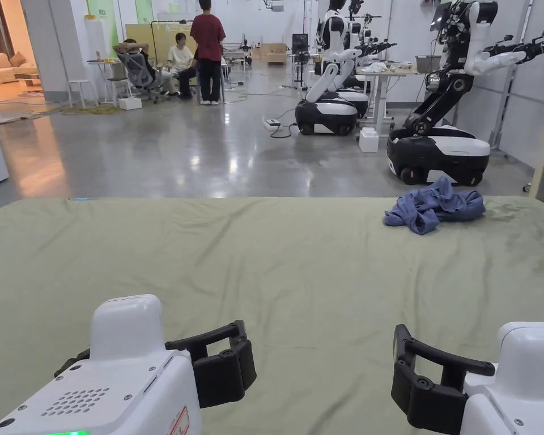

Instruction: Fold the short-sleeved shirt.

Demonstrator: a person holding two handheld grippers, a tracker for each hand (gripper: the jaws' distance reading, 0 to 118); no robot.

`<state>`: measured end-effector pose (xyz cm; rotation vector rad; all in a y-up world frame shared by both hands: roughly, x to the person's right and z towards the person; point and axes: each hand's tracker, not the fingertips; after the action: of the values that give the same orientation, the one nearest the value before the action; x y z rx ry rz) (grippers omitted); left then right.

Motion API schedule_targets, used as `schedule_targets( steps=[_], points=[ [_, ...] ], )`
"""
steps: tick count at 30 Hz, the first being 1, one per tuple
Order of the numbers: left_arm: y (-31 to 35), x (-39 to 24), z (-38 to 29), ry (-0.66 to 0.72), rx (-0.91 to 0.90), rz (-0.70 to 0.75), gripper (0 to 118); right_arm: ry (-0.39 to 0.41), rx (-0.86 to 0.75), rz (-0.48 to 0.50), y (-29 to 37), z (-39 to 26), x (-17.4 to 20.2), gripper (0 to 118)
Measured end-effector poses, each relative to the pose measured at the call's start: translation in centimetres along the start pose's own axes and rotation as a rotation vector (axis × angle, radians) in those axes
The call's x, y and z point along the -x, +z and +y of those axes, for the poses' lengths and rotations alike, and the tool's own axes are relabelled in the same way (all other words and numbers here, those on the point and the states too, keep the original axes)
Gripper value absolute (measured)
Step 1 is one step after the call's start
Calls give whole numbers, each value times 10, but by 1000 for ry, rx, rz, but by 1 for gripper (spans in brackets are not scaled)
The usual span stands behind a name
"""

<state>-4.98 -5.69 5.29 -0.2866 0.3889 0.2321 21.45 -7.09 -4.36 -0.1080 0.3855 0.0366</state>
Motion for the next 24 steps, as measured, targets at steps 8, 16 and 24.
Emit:
schedule_targets(
  steps=[8,16,24],
  points=[
    [5,3,1,21,-32,-5,118,6,1,0,0,-2,2,118],
    [6,-1,-1,-2,-41,-1,118,5,-5,-4,1,-2,2,118],
    [6,-2,-1,-9,-36,2,118,4,-5,-7,2,-3,1,118]
  ],
)
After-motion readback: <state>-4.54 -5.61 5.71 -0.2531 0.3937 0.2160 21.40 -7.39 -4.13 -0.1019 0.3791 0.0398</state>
